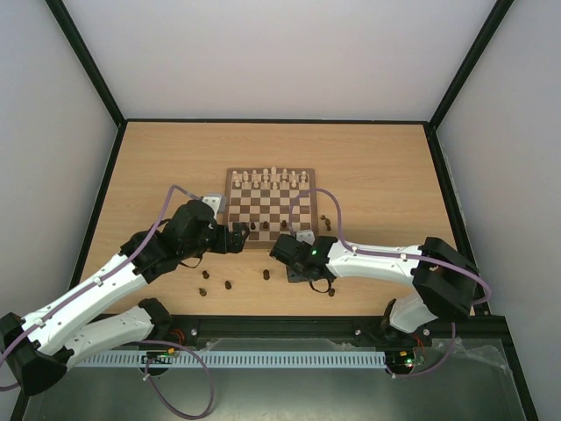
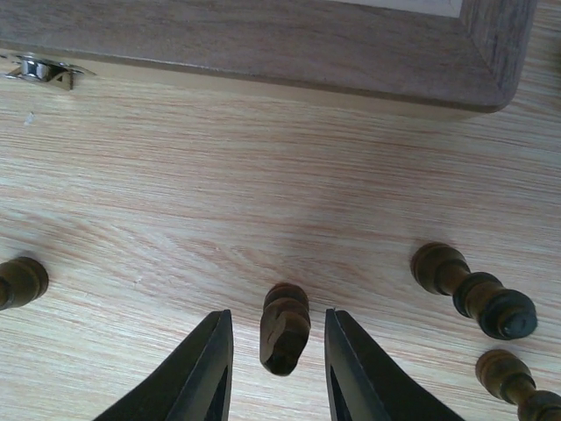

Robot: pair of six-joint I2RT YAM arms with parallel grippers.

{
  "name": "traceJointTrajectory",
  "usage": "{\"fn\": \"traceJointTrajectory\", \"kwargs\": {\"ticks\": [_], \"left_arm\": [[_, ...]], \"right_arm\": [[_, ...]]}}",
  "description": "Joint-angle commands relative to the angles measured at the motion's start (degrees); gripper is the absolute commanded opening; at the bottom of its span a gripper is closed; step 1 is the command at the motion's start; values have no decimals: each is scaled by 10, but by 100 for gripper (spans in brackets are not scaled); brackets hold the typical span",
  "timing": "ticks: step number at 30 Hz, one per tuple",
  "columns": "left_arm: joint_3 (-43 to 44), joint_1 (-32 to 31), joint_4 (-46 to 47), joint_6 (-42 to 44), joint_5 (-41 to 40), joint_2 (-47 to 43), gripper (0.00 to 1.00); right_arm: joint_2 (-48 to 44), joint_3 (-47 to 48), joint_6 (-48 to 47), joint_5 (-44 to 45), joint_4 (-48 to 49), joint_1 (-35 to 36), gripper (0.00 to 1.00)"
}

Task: Set up the chess pieces on the board
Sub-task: Pick up the chess piece at the center of the board.

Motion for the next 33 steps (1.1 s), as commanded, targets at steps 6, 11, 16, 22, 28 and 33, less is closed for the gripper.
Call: {"fn": "traceJointTrajectory", "kwargs": {"ticks": [6,11,16,22,28,33], "left_arm": [[-10,-2,7,8,8,2,99],[-11,-1,8,9,9,4,99],[-11,-2,9,9,10,8,99],[-11,-1,10,8,10,16,99],[-12,-2,11,5,4,23,99],[-9,-1,14,1,-1,30,99]], "right_arm": [[18,-11,-3,-2,-8,-3,23],[17,-15,-5,-4,-9,-4,17],[11,-18,-8,-4,-9,-4,13],[4,-21,-15,-5,-5,-3,9],[-4,-21,-24,-6,-4,-3,8],[-8,-20,-35,-7,-2,-3,7]]}}
